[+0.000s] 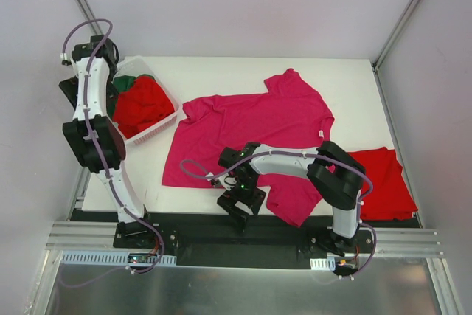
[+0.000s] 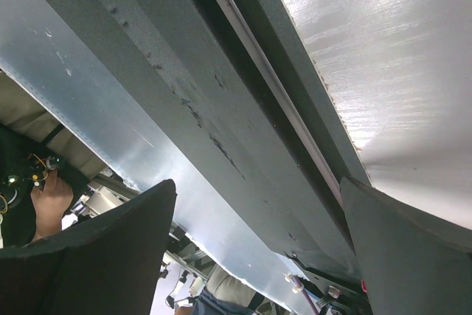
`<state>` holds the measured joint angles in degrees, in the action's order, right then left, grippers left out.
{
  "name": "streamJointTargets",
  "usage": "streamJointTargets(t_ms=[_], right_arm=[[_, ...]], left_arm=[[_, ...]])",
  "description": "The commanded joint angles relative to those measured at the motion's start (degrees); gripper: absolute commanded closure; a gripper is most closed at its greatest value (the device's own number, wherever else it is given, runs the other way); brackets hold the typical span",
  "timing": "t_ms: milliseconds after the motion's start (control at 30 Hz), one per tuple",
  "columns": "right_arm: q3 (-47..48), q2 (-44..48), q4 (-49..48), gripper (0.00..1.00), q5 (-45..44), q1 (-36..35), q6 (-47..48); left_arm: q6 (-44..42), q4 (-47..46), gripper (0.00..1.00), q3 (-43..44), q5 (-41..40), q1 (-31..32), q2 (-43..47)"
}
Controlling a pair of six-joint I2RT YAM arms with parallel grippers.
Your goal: Fold and stack the t-shirts
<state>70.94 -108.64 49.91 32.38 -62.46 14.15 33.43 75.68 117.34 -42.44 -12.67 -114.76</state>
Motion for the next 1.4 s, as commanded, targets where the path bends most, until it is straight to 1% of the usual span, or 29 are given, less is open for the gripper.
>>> streamJointTargets(t_ms=[0, 33, 67, 100, 167, 200, 233, 267, 300, 333, 367, 400, 433, 500, 600, 667, 700, 800, 833, 967, 1133, 1367], right_arm=[[0.3, 0.3, 0.7, 0.04, 1.4, -0.2, 0.2], [0.1, 0.3, 0.7, 0.04, 1.3, -0.3, 0.1], [-0.1, 0.2, 0.7, 0.04, 1.2, -0.2, 0.2], [-0.2, 0.2, 0.6, 0.04, 1.2, -0.4, 0.3], [-0.3, 0.1, 0.7, 0.04, 1.1, -0.3, 0.3], [-0.4, 0.0, 0.6, 0.04, 1.0, -0.2, 0.3], [-0.4, 0.0, 0.6, 0.04, 1.0, -0.3, 0.3], [-0.4, -0.3, 0.5, 0.04, 1.1, -0.3, 0.3], [-0.4, -0.3, 0.5, 0.04, 1.1, -0.3, 0.3], [-0.3, -0.3, 0.5, 0.04, 1.1, -0.2, 0.3], [-0.2, -0.4, 0.5, 0.04, 1.2, -0.2, 0.3], [-0.2, -0.6, 0.5, 0.04, 1.3, -0.3, 0.4], [0.0, -0.6, 0.5, 0.04, 1.4, -0.3, 0.4], [0.2, -0.4, 0.3, 0.04, 1.8, -0.2, 0.3], [0.1, -0.2, 0.3, 0.04, 2.1, -0.3, 0.8], [0.1, -0.3, 0.7, 0.04, 2.0, -0.3, 1.3], [0.1, -0.3, 1.0, 0.04, 2.0, -0.4, 1.5], [-0.6, 0.1, 1.1, 0.04, 1.7, -0.3, 1.8], [-0.7, 0.3, 1.2, 0.04, 1.7, -0.4, 1.9], [-0.8, 0.7, 1.7, 0.04, 1.1, -0.3, 2.4], [-1.1, 1.1, 2.0, 0.04, 0.8, -0.3, 2.5], [-1.0, 0.9, 1.9, 0.04, 0.6, -0.3, 2.5]], left_arm=[[-1.1, 9.7, 0.01, -0.7, 5.0, 1.7, 4.7], [-0.7, 9.2, 0.01, -1.7, 10.4, 2.5, 6.4], [-0.1, 9.0, 0.01, -3.2, 13.1, 2.8, 7.4], [0.5, 7.5, 0.01, -7.6, 16.0, 3.2, 8.7], [1.5, 5.0, 0.01, -13.2, 21.8, 5.7, 13.8], [2.6, 2.6, 0.01, -18.8, 24.1, 6.9, 15.6], [3.1, 1.0, 0.01, -21.7, 26.4, 9.0, 19.6], [3.5, -0.9, 0.01, -24.6, 32.1, 10.4, 21.9], [3.6, -5.8, 0.01, -30.6, 34.5, 11.5, 24.2], [4.4, -8.2, 0.01, -33.9, 35.9, 12.3, 29.0], [4.2, -10.9, 0.01, -37.1, 37.4, 14.0, 31.3], [4.3, -14.9, 0.01, -43.1, 36.5, 14.2, 33.2], [3.8, -16.5, 0.01, -45.9, 35.4, 14.2, 35.4], [2.5, -17.8, 0.01, -49.6, 32.1, 14.2, 35.3], [2.6, -18.6, 0.01, -52.1, 27.5, 14.2, 33.3], [1.6, -20.7, 0.01, -53.6, 25.0, 14.2, 32.9], [0.9, -23.2, 0.01, -54.8, 24.5, 14.2, 32.8], [0.0, -25.4, 0.01, -54.9, 23.7, 14.2, 29.9], [-0.1, -25.6, 0.01, -54.7, 23.5, 13.9, 26.8], [0.4, -24.9, 0.01, -53.4, 23.1, 13.0, 20.5], [1.5, -23.1, 0.01, -53.2, 23.8, 7.3, 18.3], [-0.6, -20.4, 0.01, -50.2, 21.9, -2.2, 17.6]])
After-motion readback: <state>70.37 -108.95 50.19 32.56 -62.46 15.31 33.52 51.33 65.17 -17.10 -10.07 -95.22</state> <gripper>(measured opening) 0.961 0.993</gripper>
